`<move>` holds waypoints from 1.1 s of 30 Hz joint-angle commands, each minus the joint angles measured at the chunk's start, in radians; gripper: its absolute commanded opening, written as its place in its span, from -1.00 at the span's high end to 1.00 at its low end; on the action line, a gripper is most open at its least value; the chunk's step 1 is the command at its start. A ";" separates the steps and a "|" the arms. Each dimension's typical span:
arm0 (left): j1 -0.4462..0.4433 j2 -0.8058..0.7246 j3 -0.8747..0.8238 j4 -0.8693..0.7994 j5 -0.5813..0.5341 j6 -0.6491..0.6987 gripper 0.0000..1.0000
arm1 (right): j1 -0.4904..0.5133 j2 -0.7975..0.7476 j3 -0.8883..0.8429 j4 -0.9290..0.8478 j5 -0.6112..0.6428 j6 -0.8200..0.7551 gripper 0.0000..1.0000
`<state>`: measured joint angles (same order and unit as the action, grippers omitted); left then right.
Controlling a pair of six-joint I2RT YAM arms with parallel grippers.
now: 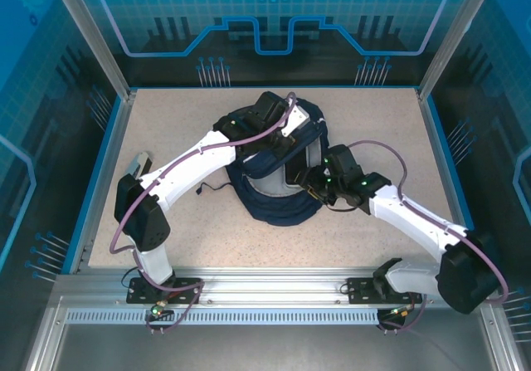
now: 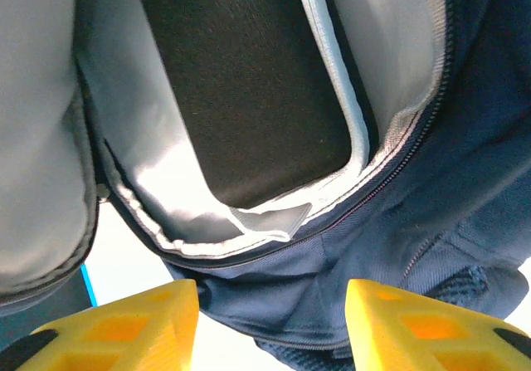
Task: Pack the student bag
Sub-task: Move the glasses case into the student bag.
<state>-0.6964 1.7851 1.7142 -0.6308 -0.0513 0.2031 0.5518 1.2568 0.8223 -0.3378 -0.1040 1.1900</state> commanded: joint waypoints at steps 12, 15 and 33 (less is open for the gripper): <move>0.002 -0.018 0.055 0.064 0.077 -0.045 1.00 | -0.088 0.215 0.048 0.189 -0.015 -0.027 0.38; 0.002 -0.014 0.055 0.068 0.097 -0.055 1.00 | -0.143 0.267 0.093 0.239 -0.030 -0.067 0.49; 0.004 0.044 0.070 0.110 0.148 -0.143 1.00 | -0.292 0.346 0.161 0.388 -0.183 -0.179 0.62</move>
<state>-0.6895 1.8248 1.7309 -0.5964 0.0319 0.1051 0.2901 1.6978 1.0340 0.0528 -0.2718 1.0443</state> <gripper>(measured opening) 0.083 0.182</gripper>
